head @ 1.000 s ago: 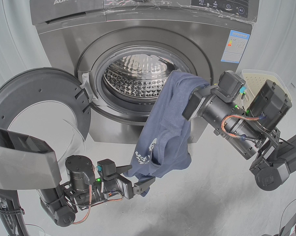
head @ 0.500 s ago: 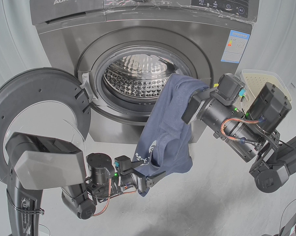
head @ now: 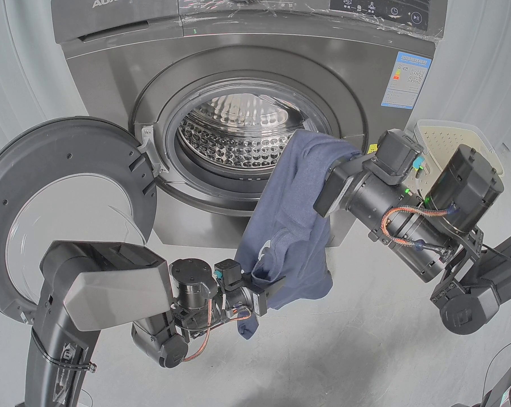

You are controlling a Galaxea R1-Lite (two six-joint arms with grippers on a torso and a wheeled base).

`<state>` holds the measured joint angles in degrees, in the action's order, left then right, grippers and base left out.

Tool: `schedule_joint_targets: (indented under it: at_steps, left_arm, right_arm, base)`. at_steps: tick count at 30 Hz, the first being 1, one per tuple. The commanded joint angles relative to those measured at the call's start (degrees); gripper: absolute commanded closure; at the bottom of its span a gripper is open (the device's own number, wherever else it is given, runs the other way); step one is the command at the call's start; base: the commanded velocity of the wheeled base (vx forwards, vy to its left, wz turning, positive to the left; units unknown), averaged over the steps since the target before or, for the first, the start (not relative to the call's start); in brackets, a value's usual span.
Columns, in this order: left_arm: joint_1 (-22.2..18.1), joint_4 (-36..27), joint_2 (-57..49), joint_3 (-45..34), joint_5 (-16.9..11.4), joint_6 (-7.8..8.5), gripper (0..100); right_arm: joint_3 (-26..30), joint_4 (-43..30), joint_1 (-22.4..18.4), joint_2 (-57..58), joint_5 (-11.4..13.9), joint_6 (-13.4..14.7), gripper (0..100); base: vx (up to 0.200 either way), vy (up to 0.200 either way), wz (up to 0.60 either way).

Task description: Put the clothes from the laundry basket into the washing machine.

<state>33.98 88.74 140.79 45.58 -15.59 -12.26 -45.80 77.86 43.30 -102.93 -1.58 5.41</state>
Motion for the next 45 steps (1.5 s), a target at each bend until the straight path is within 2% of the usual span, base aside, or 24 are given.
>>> schedule_joint_targets:
  at_steps: [1,3,6,8,11,14,15,18,21,23,24,27,29,34,37,39,40,41,43,45]
  left_arm:
    - [0.21,0.12,0.8,1.27,0.39,-0.04,100]
    - [0.04,0.21,0.28,1.18,1.0,0.05,100]
    - [-0.23,0.21,-3.33,-0.58,1.88,1.28,100]
    - [-0.23,0.21,-9.57,-7.08,1.88,3.04,100]
    - [-0.31,0.03,-19.15,-16.31,2.5,4.18,100]
    - [-1.37,-0.05,-29.61,-25.81,2.41,4.27,100]
    - [-1.46,-0.14,-34.79,-29.15,2.32,3.47,100]
    - [-1.46,-0.23,-42.97,-34.24,2.32,2.86,100]
    - [-1.46,-0.23,-48.68,-38.29,2.76,3.04,100]
    - [-1.81,-0.58,-50.44,-37.93,3.81,3.04,100]
    - [-3.74,-0.76,-50.53,-36.88,4.96,3.74,100]
    - [-7.52,-1.9,-50.61,-33.63,5.13,5.67,100]
    - [-7.96,-2.16,-50.53,-33.01,5.13,5.67,100]
    - [-10.51,-2.95,-50.17,-28.97,3.73,5.14,100]
    - [-10.51,-3.31,-50.35,-27.39,3.29,5.06,100]
    - [-10.77,-3.83,-50.17,-26.33,1.09,4.97,100]
    - [-10.77,-3.83,-50.17,-26.33,1.09,4.97,100]
    - [-12.35,-4.1,-49.91,-26.95,-1.99,4.62,100]
    - [-14.64,-3.75,-49.47,-25.19,-2.78,3.74,100]
    - [-15.17,-3.75,-49.38,-22.55,-2.69,2.6,100]
  right_arm:
    - [0.54,0.01,-0.15,0.01,0.0,0.04,100]
    - [0.89,0.1,-0.41,0.09,0.0,0.04,100]
    - [1.42,0.01,-1.03,0.18,-0.09,0.04,100]
    - [2.12,-0.08,-2.26,-0.08,-0.52,0.04,100]
    - [4.32,-0.08,-3.75,0.27,-0.88,-0.14,100]
    - [8.53,0.1,-5.33,1.59,-0.44,-1.28,100]
    - [10.29,0.1,-5.95,2.99,0.18,-1.98,100]
    - [12.58,0.19,-6.12,4.93,1.5,-2.07,100]
    - [15.04,0.71,-6.47,6.42,2.29,-1.98,100]
    - [16.8,1.5,-7.0,6.68,2.2,-1.81,100]
    - [17.24,1.42,-7.97,6.6,2.29,-1.81,100]
    - [16.44,1.86,-10.87,6.42,2.46,-1.9,100]
    - [16.36,1.86,-11.22,6.42,2.55,-1.9,100]
    - [17.76,1.94,-14.56,6.33,2.9,-1.02,100]
    - [18.11,2.56,-14.74,6.33,2.9,-0.93,100]
    - [18.11,3.96,-14.65,5.89,2.73,-0.75,100]
    - [18.11,3.96,-14.65,5.89,2.73,-0.75,100]
    - [18.2,4.76,-14.65,4.14,2.73,0.39,100]
    - [18.11,6.87,-14.91,1.59,2.38,0.92,100]
    - [18.03,8.45,-15.0,0.18,1.85,1.0,100]
  base:
    - [0.0,0.0,0.0]
    - [0.0,0.0,0.0]
    - [0.0,0.0,0.0]
    - [0.0,0.0,0.0]
    - [0.0,0.0,0.0]
    - [0.0,0.0,0.0]
    - [0.0,0.0,0.0]
    - [0.0,0.0,0.0]
    - [0.0,0.0,0.0]
    - [0.0,0.0,0.0]
    - [0.0,0.0,0.0]
    - [0.0,0.0,0.0]
    - [0.0,0.0,0.0]
    - [0.0,0.0,0.0]
    - [0.0,0.0,0.0]
    - [0.0,0.0,0.0]
    - [0.0,0.0,0.0]
    - [0.0,0.0,0.0]
    - [0.0,0.0,0.0]
    - [0.0,0.0,0.0]
